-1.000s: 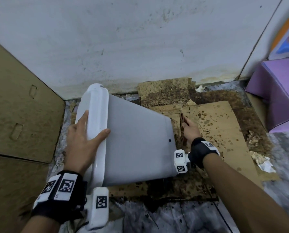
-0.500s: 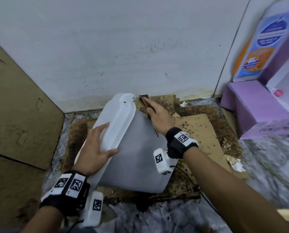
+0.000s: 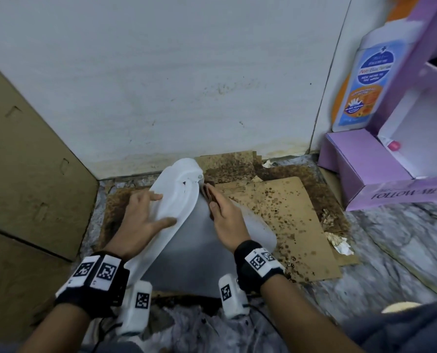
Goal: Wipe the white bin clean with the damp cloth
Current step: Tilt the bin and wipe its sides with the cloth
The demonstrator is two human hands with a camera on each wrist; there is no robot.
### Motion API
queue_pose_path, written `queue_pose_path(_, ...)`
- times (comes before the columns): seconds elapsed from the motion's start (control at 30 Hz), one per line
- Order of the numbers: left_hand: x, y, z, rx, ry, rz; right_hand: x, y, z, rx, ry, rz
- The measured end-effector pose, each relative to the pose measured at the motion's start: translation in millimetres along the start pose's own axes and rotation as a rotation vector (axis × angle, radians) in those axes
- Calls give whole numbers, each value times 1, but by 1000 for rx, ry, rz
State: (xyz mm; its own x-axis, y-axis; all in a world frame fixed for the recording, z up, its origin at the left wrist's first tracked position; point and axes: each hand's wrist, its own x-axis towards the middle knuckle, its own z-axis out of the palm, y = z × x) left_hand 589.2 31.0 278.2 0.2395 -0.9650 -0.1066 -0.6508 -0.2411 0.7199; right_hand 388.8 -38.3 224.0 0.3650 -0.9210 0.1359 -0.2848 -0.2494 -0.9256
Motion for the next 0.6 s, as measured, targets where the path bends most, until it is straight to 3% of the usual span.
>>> queue_pose_path(0.17,8,10,14,-240,134,-69,-21,-6,17,-36,54,-12)
queue_pose_path(0.27,13,18,19,-102,170,-15,-28,-6,23,-48,60,-15)
queue_pose_path(0.4,21,22,19,64,162,-55,-32,-5,26,-70,48,-12)
queue_pose_path(0.6,16,20,32,-12,187,28,-30,5,23,-31,104,-17)
